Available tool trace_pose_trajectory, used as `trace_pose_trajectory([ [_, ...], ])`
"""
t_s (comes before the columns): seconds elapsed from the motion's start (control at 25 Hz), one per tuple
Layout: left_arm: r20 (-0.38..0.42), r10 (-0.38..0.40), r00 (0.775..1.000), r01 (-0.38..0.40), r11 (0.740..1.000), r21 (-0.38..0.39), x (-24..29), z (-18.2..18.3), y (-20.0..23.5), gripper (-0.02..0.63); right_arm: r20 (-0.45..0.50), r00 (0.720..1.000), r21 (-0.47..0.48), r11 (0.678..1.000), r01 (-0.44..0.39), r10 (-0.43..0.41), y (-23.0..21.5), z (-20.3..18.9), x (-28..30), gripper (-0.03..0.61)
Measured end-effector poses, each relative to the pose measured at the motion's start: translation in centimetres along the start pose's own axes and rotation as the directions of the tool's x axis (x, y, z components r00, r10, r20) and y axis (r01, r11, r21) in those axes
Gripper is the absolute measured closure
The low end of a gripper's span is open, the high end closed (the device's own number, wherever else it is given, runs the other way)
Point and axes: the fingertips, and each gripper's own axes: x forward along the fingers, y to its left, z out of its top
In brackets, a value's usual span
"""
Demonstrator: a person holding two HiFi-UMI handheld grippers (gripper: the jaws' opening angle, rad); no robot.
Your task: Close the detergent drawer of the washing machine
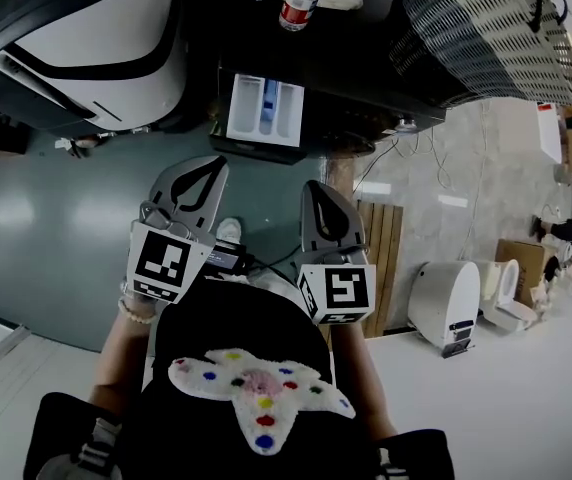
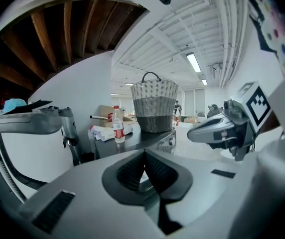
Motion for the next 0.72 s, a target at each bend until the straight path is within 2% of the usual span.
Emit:
trace_pose_trajectory([
  [0.4, -0.001, -0.037, 0.999, 0.037, 0.999, -0.008, 1.1, -0.8, 1.8, 0.603, -0.029, 0.999, 0.000, 1.000, 0.026, -0.026, 0.6, 0.0, 1.9, 0.574],
  [0.72, 0.016, -0.038, 0.999, 0.038, 0.999, -0.001, 0.5, -0.6, 2.3, 0.603, -0.011, 0.999, -0.009, 0.999, 0.047, -0.047, 1.0, 0.6, 1.9, 0.574],
])
